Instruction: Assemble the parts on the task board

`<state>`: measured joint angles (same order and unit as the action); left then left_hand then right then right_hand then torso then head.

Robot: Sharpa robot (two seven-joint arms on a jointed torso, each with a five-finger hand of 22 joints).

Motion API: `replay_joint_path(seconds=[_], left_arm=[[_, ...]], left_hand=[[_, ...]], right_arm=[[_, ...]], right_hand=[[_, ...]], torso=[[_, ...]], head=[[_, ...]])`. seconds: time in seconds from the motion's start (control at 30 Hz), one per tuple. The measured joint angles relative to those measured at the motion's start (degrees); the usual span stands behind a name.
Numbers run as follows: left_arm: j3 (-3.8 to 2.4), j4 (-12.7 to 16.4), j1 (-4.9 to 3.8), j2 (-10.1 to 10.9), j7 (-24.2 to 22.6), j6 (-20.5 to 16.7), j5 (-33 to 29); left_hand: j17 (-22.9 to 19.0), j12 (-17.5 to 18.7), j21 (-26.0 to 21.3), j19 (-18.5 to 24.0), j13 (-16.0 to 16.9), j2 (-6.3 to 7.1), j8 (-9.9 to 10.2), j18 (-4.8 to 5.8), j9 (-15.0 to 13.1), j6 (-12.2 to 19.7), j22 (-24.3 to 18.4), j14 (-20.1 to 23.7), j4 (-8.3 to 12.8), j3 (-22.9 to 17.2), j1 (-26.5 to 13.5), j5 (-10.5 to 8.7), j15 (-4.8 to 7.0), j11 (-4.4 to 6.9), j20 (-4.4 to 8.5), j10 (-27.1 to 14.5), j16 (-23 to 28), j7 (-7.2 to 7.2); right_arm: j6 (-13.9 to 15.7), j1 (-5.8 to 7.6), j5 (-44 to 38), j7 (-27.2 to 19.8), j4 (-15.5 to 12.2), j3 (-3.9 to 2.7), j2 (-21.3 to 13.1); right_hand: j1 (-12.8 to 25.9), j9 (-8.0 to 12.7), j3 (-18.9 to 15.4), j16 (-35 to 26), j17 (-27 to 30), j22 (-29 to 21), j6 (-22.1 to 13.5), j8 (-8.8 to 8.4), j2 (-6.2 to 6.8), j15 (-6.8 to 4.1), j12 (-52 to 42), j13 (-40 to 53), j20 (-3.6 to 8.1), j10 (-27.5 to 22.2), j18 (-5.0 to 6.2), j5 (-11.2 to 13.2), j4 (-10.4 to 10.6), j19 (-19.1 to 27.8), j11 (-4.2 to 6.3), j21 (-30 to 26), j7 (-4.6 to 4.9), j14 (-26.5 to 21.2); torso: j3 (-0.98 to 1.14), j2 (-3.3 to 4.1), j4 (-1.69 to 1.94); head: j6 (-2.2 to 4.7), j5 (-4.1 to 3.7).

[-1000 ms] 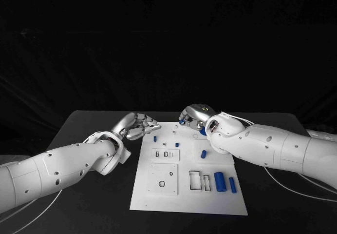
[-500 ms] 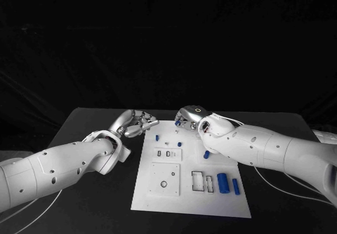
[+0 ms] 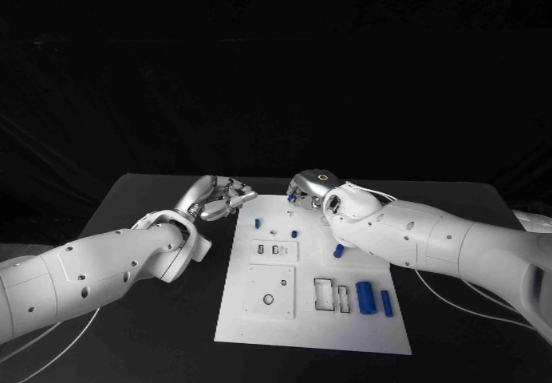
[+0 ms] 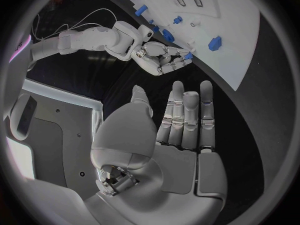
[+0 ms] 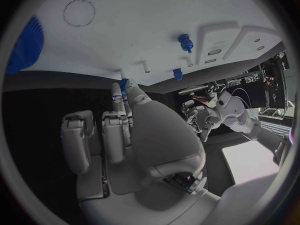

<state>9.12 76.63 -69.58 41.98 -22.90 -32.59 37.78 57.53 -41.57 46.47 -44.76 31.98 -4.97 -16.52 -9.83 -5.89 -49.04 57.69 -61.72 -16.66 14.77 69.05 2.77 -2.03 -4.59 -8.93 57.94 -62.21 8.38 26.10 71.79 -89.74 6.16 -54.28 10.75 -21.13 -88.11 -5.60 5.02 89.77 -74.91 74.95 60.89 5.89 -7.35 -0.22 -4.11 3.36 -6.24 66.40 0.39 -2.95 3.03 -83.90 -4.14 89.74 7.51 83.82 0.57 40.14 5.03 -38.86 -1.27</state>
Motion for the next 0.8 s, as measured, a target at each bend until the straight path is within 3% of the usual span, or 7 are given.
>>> replay_joint_path(seconds=[0.43,0.8], left_arm=[[0.34,-0.6,-0.02,-0.1,-0.1,-0.2,-0.1],[0.45,-0.9,-0.02,0.0,-0.2,-0.2,-0.1]], left_hand=[[0.0,0.0,0.0,0.0,0.0,0.0,0.0,0.01,0.0,0.0,0.0,0.0,0.2,0.2,0.0,0.0,0.0,0.0,0.0,0.0,0.0,0.0],[0.0,0.2,-0.3,0.0,-0.1,0.0,0.0,0.01,0.0,0.0,0.0,0.0,0.2,0.2,0.0,0.0,0.0,0.0,0.0,0.0,0.0,-0.01]], right_arm=[[-0.1,-0.24,-1.5,0.7,0.0,-0.08,0.1],[-0.7,-0.4,-2.1,1.6,0.0,-0.18,0.5]], right_hand=[[0.0,0.0,0.0,0.0,0.0,0.0,0.0,-0.34,0.0,0.0,0.3,0.0,0.0,0.0,0.0,-0.1,0.0,0.0,0.03,0.0,-0.04,0.0],[0.0,0.0,0.2,0.0,0.0,0.0,-0.1,-0.33,0.0,0.0,0.5,0.0,0.0,0.0,0.0,-0.1,0.2,0.0,0.03,0.0,-0.16,0.0]], torso=[[-0.08,-0.1,0.04],[-0.02,-0.22,-0.04]], head=[[0.08,-0.36],[0.1,-0.54]])
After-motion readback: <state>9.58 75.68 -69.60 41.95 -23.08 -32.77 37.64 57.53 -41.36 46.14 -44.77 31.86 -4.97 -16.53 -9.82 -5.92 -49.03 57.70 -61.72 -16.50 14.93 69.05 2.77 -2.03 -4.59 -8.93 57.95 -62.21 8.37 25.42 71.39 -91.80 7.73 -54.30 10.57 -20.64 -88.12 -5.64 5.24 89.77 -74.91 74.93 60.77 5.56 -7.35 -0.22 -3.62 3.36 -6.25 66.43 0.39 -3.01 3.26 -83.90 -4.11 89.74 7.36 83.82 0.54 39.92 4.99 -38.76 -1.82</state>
